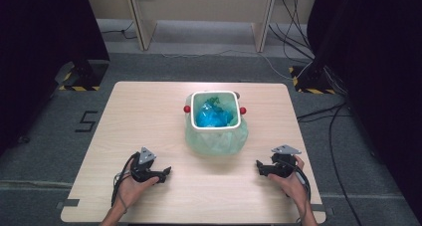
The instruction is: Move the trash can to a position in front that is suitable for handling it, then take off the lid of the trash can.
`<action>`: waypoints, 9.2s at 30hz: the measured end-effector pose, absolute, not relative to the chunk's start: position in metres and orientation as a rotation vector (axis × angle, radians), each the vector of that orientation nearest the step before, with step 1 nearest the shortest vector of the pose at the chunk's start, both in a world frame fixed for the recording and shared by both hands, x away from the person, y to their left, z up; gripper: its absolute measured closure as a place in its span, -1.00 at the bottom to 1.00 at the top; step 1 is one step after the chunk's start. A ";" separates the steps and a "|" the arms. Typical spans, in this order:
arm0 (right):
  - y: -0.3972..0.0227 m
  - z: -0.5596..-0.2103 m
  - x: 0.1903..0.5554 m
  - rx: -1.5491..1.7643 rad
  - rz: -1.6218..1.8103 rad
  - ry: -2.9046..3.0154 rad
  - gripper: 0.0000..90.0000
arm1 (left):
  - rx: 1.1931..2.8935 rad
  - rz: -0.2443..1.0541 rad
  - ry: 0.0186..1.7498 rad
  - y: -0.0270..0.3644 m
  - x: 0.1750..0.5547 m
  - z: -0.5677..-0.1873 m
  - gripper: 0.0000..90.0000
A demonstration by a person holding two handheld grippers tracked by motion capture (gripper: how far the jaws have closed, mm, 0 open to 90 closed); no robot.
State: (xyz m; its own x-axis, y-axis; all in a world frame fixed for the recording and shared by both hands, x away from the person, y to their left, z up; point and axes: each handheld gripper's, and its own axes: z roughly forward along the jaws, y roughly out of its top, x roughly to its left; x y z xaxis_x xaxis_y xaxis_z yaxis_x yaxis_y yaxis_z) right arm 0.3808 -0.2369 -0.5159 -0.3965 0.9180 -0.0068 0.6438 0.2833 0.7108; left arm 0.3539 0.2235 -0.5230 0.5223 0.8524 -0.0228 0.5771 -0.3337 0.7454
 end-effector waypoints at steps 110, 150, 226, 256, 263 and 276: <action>-0.156 -0.495 0.422 1.548 1.237 2.221 -0.32 | 1.822 0.297 1.211 0.196 0.397 -0.484 -0.35; -0.165 -0.500 0.400 1.446 1.141 2.214 -0.60 | 1.859 0.386 1.189 0.229 0.351 -0.499 -0.54; -0.098 -0.388 0.468 1.218 1.024 2.299 0.24 | 2.057 0.479 1.133 0.223 0.341 -0.523 -0.67; -0.095 -0.361 0.462 1.208 1.133 2.239 0.65 | 2.057 0.480 1.134 0.223 0.340 -0.523 -0.67; -0.101 -0.349 0.457 1.201 1.211 2.234 0.65 | 2.058 0.480 1.134 0.223 0.340 -0.523 -0.67; -0.094 -0.350 0.456 1.187 1.243 2.306 0.66 | 2.058 0.480 1.133 0.223 0.340 -0.523 -0.68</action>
